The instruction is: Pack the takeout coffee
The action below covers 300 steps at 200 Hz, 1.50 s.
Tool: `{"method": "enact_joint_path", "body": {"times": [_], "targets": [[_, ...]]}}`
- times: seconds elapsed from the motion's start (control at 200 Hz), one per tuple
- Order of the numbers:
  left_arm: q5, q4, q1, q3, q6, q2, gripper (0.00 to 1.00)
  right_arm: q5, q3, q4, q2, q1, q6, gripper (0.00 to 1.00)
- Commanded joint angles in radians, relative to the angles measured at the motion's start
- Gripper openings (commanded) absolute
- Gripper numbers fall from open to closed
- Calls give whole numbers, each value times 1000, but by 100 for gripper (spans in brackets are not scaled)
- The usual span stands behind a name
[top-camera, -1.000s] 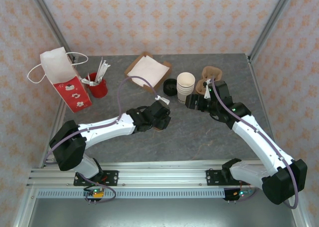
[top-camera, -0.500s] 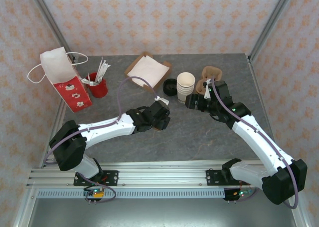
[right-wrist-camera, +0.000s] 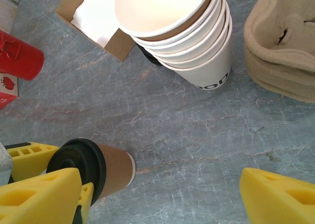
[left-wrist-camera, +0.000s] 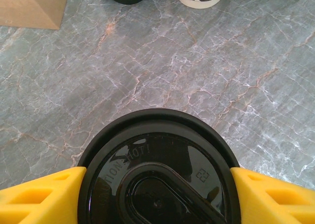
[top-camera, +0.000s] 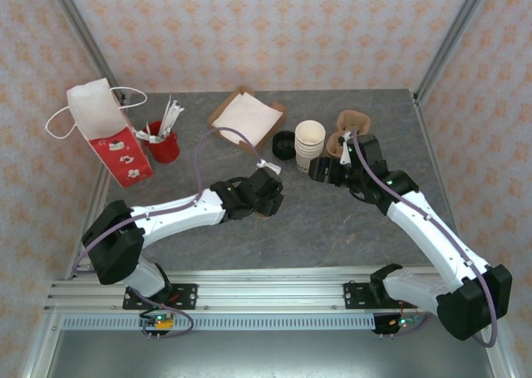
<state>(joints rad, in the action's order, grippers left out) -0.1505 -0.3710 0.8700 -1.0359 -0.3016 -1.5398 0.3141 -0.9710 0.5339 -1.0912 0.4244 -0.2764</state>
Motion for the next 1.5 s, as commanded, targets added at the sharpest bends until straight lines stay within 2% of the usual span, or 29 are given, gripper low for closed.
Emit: {"method": "enact_joint_path", "body": {"times": [0.0, 0.39, 0.751, 1.141, 1.496], "targets": [[-25, -73, -17, 37, -24, 10, 69, 2, -2, -13, -4, -6, -9, 84], [19, -95, -20, 96, -45, -5, 68, 17, -30, -12, -26, -7, -13, 84], [42, -42, -16, 231, -76, -6, 63, 19, -16, -19, -21, -7, -25, 84], [33, -119, 28, 218, -63, -155, 60, 10, -17, -6, -13, -6, -26, 84], [39, -105, 43, 196, -66, -168, 58, -13, -40, 17, -13, -6, -9, 84]]}}
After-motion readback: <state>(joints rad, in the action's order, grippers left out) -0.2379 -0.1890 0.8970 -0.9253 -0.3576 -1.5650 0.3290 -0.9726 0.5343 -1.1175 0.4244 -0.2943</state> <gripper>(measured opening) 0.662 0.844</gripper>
